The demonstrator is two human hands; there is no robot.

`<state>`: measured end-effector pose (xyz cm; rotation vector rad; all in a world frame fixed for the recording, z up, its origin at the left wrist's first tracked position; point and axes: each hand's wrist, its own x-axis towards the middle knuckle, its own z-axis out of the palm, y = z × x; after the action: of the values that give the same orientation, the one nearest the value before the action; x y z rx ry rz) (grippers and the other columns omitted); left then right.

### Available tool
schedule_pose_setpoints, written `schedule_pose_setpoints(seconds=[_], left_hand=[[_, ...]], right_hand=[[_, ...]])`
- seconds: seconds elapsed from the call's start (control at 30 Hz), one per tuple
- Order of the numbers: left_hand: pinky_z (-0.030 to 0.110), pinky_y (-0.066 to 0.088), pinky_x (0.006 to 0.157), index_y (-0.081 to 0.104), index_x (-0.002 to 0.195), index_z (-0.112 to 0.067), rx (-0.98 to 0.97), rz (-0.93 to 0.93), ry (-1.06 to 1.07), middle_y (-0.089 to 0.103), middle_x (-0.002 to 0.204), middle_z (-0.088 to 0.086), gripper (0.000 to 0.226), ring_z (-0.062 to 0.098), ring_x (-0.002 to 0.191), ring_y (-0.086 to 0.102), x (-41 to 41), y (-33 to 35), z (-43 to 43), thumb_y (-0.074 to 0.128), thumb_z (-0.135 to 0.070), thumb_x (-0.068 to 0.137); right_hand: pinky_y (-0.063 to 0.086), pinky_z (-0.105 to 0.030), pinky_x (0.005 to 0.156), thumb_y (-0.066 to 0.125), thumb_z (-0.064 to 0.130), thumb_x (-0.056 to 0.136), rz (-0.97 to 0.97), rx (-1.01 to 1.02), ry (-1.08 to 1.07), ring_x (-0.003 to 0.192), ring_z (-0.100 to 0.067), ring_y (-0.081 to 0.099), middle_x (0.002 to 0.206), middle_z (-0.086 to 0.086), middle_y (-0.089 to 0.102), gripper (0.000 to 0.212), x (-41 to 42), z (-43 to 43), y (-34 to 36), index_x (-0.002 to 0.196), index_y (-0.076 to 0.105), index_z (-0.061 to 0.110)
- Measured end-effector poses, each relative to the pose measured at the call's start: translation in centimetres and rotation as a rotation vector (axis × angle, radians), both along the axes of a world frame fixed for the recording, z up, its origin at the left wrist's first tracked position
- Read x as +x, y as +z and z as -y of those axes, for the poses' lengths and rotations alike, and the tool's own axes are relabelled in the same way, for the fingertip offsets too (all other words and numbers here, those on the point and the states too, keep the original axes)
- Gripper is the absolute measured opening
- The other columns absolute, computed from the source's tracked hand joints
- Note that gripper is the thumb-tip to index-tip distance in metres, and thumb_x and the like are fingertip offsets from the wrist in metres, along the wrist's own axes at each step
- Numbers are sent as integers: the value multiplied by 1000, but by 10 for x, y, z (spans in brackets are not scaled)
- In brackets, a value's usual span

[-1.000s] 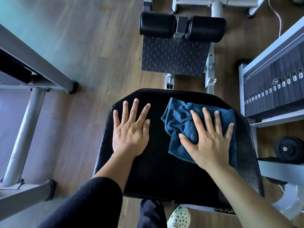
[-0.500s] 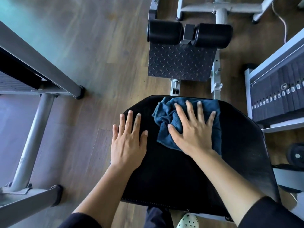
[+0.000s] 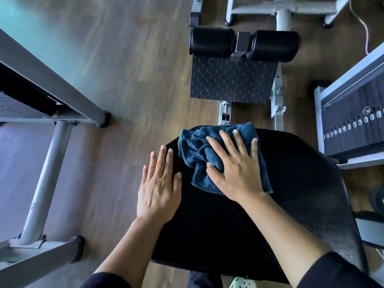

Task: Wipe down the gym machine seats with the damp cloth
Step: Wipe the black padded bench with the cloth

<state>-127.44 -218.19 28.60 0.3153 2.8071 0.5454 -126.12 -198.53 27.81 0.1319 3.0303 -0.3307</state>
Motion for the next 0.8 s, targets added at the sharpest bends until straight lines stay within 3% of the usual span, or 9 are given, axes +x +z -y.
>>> schedule_pose_setpoints(seconds=[0.17,0.37,0.5,0.8], left_hand=[[30,-9,117,-7,151,-33,-50,-2,-11,-22,154,-17,65,9,143,-21,0,-1,-1,6,-50,89],[29,-9,117,-6,151,-33,-56,-15,-1,-19,156,-15,64,11,144,-19,0,-1,-3,7,-51,91],[29,-9,116,-6,151,-34,-49,-22,-1,-19,155,-16,63,11,144,-19,-1,-2,-2,7,-50,92],[29,-9,116,-6,150,-35,-38,-21,-1,-19,155,-16,62,12,144,-18,-1,-4,-2,7,-51,91]], right_hand=[[10,-65,111,29,61,87,14,51,-39,144,-32,18,156,0,25,66,23,-20,3,148,25,37],[3,-69,108,23,73,80,74,73,-135,145,-34,7,158,3,16,76,-18,-15,-4,148,17,39],[3,-68,109,21,63,85,79,67,-122,145,-32,13,155,2,25,68,-28,-14,-5,148,21,38],[7,-64,112,34,52,86,27,12,-68,145,-30,16,155,2,28,63,44,-8,7,146,31,34]])
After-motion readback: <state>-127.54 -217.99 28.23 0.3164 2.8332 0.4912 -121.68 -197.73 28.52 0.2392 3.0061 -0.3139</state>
